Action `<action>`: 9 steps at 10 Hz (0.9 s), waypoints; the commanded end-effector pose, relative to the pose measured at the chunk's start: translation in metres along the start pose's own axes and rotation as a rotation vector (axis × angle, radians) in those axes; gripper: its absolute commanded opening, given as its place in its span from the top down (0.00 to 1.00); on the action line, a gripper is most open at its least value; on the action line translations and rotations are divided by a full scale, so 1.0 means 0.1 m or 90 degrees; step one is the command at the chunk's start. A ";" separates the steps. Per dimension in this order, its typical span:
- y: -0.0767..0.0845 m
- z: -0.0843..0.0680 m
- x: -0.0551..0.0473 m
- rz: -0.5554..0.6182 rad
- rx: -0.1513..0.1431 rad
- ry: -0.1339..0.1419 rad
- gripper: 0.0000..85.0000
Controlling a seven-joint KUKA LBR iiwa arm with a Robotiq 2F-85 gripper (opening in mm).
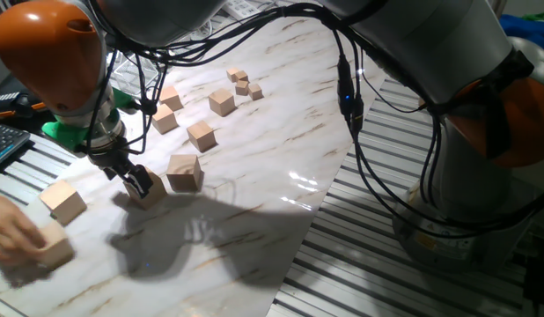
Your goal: Stack the blocks into a cross shape
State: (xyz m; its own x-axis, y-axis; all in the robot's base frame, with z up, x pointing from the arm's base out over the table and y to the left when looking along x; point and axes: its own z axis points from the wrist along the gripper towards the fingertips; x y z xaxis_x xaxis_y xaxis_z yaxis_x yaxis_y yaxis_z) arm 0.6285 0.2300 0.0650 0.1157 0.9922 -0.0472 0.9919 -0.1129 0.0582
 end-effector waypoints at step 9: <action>-0.03 -0.01 0.03 -0.007 -0.004 0.012 0.00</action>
State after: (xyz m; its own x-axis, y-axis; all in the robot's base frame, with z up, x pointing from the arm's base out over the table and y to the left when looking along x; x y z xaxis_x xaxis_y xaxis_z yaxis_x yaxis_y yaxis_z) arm 0.6251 0.2339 0.0659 0.1037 0.9942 -0.0288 0.9929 -0.1018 0.0619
